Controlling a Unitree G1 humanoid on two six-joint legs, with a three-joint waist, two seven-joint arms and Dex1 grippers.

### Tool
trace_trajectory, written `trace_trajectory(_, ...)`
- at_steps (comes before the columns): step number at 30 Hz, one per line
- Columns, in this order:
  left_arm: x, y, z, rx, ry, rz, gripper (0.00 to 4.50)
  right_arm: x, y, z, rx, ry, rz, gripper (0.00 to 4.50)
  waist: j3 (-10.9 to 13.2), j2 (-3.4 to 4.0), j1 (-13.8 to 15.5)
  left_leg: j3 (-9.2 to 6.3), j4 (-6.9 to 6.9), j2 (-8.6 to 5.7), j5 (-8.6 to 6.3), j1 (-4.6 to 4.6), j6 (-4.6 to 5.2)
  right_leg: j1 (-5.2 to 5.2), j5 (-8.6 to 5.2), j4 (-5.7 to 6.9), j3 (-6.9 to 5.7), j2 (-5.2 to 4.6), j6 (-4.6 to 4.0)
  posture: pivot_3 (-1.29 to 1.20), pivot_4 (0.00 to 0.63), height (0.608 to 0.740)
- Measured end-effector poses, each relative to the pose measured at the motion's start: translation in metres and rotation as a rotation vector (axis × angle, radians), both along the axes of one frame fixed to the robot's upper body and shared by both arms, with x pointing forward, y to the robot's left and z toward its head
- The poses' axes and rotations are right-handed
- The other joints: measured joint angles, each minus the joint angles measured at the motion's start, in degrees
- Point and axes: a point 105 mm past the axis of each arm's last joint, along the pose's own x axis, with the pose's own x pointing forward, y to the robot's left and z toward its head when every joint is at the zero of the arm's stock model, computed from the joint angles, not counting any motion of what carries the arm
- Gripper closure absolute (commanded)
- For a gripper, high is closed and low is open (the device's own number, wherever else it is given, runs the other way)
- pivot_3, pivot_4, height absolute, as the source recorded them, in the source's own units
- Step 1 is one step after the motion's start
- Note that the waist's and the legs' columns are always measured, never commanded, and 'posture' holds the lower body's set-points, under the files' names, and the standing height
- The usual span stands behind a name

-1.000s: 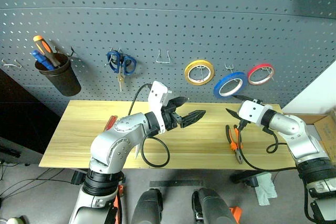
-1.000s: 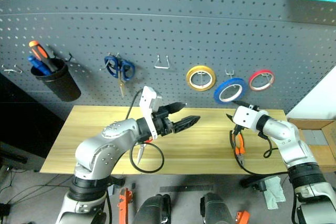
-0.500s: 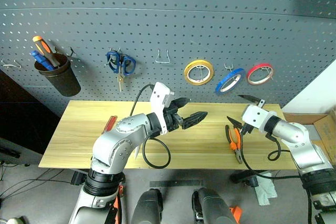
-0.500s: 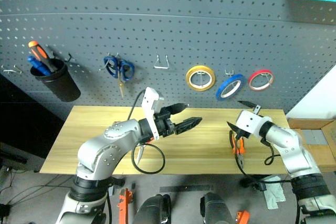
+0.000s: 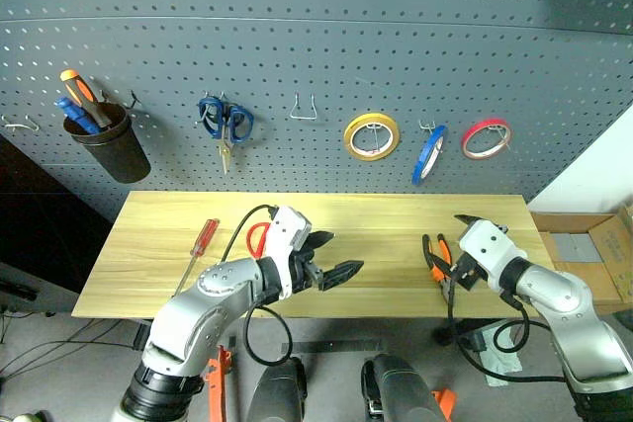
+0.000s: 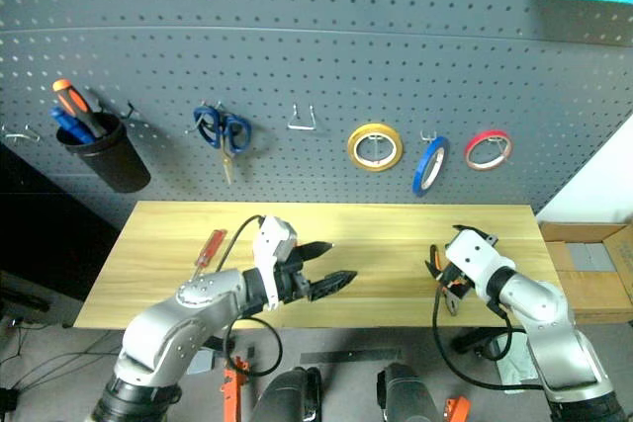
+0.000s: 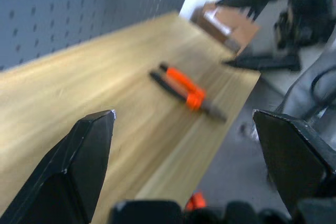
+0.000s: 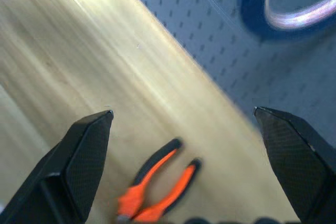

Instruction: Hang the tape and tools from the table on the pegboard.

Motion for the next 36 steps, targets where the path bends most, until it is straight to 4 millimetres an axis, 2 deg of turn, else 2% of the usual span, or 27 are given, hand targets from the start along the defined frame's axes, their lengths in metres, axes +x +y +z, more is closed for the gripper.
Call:
trace_trajectory(5,-0.009,-0.01,0.001,0.007,-0.019,-0.038,0.0,0.014,-0.003,-0.008,0.129,0.17,-0.186,0.07,0.25,0.01,0.13,0.02,-0.05,0.02,0.01,-0.03,0.14,-0.04,0.0,-0.06,0.0,-0.02,-0.16,0.02,0.268,0.74)
trace_trajectory(9,-0.018,-0.01,-0.011,0.038,0.001,-0.049,0.0,0.021,-0.011,-0.018,0.227,0.308,-0.335,0.07,0.48,0.05,0.21,0.02,-0.15,0.06,-0.07,-0.08,0.27,-0.07,-0.05,-0.1,-0.08,-0.01,-0.47,0.03,0.291,0.74)
trace_trajectory(14,-0.02,-0.013,-0.01,0.045,-0.022,-0.066,0.0,0.025,-0.016,-0.033,0.322,0.472,-0.483,0.07,1.48,0.28,0.46,-0.01,-0.18,0.08,-0.11,-0.27,0.34,-0.14,-0.05,-0.3,-0.17,0.0,-0.46,0.03,0.284,0.74)
trace_trajectory(15,-0.02,-0.013,-0.01,0.046,-0.024,-0.066,0.0,0.026,-0.015,-0.036,0.331,0.496,-0.495,0.07,1.5,0.3,0.42,-0.01,-0.22,0.08,-0.13,-0.3,0.37,-0.15,-0.04,-0.4,-0.18,0.01,-0.45,0.05,0.297,0.74)
trace_trajectory(22,-0.018,-0.012,-0.008,0.066,-0.054,-0.066,0.0,0.037,-0.013,-0.044,0.37,0.564,-0.556,0.07,2.51,0.43,0.44,-0.03,-0.33,0.1,-0.16,-0.56,0.42,-0.2,0.06,-0.88,-0.22,0.05,-0.18,0.07,0.325,0.74)
trace_trajectory(25,-0.018,-0.012,-0.01,0.091,-0.065,-0.075,0.0,0.039,-0.018,-0.05,0.443,0.598,-0.624,0.07,3.15,0.48,0.78,-0.03,-0.33,0.1,-0.18,-0.61,0.45,-0.24,0.04,-0.91,-0.22,0.04,-0.11,0.08,0.34,0.74)
trace_trajectory(28,-0.016,-0.015,-0.007,0.079,-0.072,-0.069,0.0,0.041,-0.024,-0.046,0.48,0.6,-0.659,0.07,3.79,0.52,1.15,-0.03,-0.32,0.11,-0.18,-0.67,0.45,-0.29,0.05,-0.91,-0.23,0.03,-0.06,0.09,0.35,0.74)
trace_trajectory(32,-0.017,-0.016,-0.007,0.077,-0.061,-0.07,0.0,0.045,-0.029,-0.046,0.458,0.597,-0.668,0.07,4.19,0.56,1.21,-0.03,-0.34,0.13,-0.18,-0.67,0.44,-0.3,0.04,-0.93,-0.25,0.04,-0.04,0.09,0.352,0.74)
trace_trajectory(36,-0.02,-0.017,-0.005,0.074,-0.064,-0.079,0.0,0.044,-0.033,-0.057,0.416,0.623,-0.669,0.07,4.85,0.57,1.4,-0.02,-0.34,0.14,-0.18,-0.79,0.44,-0.45,0.05,-0.92,-0.24,0.04,-0.03,0.1,0.356,0.74)
